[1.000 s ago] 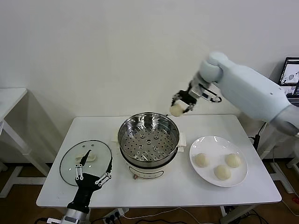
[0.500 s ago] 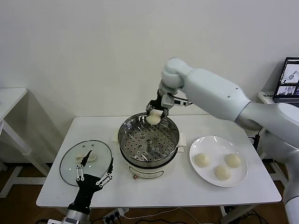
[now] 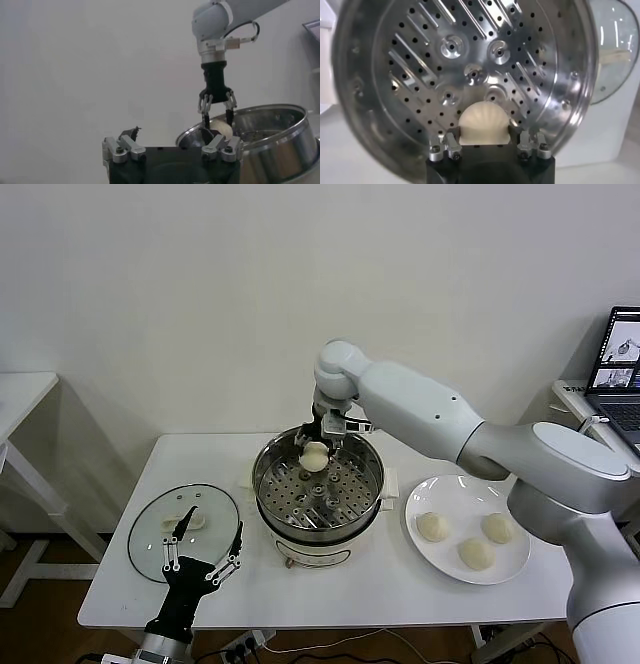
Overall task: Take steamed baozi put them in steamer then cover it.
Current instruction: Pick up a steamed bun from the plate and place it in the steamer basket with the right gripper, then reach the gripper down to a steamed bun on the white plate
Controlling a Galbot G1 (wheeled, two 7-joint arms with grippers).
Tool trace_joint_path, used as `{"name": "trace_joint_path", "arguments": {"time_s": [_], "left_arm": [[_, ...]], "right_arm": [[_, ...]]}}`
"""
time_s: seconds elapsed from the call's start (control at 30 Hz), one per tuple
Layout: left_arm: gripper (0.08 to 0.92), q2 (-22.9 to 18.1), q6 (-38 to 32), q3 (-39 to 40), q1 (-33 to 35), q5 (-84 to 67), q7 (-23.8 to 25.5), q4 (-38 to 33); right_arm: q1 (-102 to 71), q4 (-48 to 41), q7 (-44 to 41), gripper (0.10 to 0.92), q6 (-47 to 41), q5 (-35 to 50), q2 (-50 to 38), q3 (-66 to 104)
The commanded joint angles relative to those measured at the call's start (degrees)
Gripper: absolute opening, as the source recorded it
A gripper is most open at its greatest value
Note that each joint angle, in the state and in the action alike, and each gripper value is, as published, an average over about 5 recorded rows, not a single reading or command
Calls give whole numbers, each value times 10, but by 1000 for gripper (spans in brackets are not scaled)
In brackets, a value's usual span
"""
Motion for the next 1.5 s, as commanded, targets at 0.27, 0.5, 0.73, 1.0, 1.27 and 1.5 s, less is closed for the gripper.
{"name": "trace_joint_path", "arguments": {"time_s": [0.27,0.5,0.73,1.0,1.27,1.5], "left_arm": [[823,-2,0,-7,2,-1,-1,-1],[823,-2,4,-15,1,-2,-6,-5],[823,-1,5,-14,-1,-2,-8,-7],[823,0,4,-8,-2,-1,-8,-6],[823,0,5,-9,-4,1,-8,-10],[823,-3,6,-6,-5,1,-9,-9]], "right_arm": [[-9,-24,-6,735,-7,2,20,-6],[27,36,-30,821,-52,85,-38,-5],[124,106,-105,823,-216,301,-188,-17],[176,96,-128,823,-410,427,-331,-129],[102,156,-15,823,-487,509,-421,-259],[36,194,50,823,-513,512,-434,-262]]}}
